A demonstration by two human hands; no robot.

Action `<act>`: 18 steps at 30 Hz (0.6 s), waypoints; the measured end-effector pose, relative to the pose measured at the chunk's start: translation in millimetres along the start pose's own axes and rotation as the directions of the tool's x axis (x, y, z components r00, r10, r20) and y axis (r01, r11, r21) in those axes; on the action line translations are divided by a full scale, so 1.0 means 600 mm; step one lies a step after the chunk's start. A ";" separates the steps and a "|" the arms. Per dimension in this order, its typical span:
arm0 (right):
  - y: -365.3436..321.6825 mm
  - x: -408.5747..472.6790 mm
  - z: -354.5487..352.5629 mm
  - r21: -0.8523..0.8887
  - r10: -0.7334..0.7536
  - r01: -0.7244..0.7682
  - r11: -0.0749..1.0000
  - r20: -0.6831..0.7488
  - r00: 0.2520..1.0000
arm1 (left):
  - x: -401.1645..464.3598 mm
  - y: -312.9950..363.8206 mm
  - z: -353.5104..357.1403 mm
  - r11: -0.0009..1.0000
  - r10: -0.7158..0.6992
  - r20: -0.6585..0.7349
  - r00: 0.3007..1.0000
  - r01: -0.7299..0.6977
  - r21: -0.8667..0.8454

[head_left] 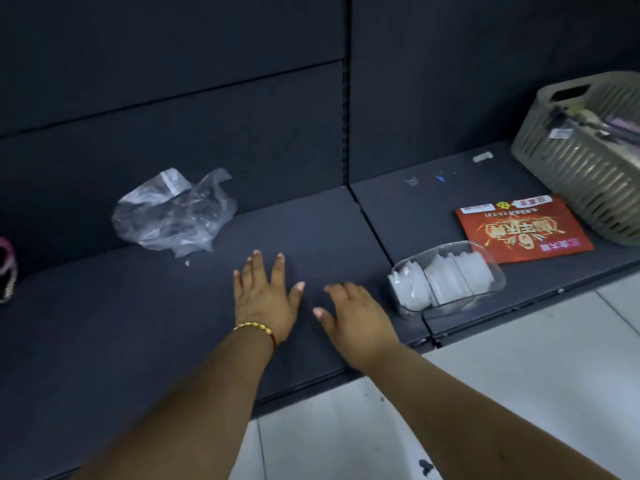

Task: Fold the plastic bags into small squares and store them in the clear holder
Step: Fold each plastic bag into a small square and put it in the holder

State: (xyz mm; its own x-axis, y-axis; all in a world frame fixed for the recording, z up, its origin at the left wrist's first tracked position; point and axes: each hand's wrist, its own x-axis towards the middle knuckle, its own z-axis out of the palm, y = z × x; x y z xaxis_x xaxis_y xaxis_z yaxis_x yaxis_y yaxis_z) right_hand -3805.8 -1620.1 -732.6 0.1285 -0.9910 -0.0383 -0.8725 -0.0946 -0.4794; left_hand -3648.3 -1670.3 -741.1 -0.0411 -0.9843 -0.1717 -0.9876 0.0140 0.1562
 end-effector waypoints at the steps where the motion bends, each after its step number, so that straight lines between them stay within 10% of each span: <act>1: -0.009 -0.001 0.018 -0.021 0.011 -0.008 1.000 0.140 0.990 | 0.004 -0.029 -0.006 0.998 -0.062 -0.025 0.998 0.062 0.001; 5: -0.029 0.002 0.066 -0.187 0.060 0.032 0.982 0.469 0.881 | 0.034 -0.118 -0.049 0.978 -0.207 -0.213 0.955 0.204 -0.035; 11: -0.034 0.003 0.063 -0.233 0.051 0.092 0.968 0.544 0.838 | 0.126 -0.206 -0.168 0.963 -0.259 -0.454 0.852 0.261 -0.060; 18: -0.035 0.002 0.060 -0.248 0.071 0.088 0.965 0.568 0.820 | 0.183 -0.212 -0.233 0.901 -0.422 0.037 0.906 0.423 -0.096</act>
State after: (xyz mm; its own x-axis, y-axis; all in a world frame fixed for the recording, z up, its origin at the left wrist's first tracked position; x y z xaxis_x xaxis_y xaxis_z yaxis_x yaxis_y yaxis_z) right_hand -3770.5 -1615.9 -754.2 0.3109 -0.7651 -0.5639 -0.9473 -0.2015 -0.2488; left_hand -3505.7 -1804.5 -644.0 0.3735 -0.8912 -0.2573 -0.8927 -0.4207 0.1615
